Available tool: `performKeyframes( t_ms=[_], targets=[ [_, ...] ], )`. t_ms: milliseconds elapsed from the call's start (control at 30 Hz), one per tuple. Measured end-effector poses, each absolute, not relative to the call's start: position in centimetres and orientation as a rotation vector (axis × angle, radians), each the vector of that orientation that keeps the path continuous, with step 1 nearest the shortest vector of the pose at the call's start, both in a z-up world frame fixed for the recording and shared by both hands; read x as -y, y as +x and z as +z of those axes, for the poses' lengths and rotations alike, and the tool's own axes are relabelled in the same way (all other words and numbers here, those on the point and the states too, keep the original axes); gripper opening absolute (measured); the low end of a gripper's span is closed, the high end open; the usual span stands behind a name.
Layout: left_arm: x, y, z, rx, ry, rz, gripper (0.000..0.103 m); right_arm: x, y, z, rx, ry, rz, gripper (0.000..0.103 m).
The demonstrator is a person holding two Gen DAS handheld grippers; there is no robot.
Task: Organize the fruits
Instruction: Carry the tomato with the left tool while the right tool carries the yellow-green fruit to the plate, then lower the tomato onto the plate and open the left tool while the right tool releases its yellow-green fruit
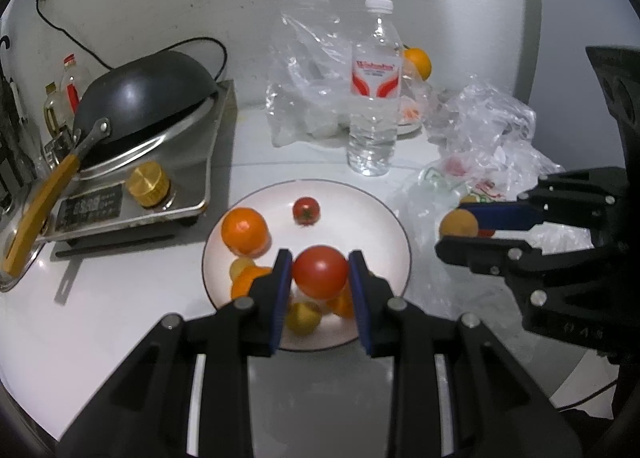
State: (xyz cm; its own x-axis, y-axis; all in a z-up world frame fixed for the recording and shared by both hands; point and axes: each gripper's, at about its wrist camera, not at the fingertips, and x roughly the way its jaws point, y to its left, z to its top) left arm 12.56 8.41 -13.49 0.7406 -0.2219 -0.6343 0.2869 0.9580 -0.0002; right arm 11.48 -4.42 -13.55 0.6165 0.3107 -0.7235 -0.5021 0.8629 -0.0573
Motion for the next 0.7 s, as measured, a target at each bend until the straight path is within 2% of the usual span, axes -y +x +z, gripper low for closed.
performKeyframes(
  t_ms=[700],
  targets=[
    [-9.5,18.3,-16.1,-0.741,0.105,-0.262,0.029,3.2,15.9,-15.1,-0.815,-0.283,0.495,0.028]
  ],
)
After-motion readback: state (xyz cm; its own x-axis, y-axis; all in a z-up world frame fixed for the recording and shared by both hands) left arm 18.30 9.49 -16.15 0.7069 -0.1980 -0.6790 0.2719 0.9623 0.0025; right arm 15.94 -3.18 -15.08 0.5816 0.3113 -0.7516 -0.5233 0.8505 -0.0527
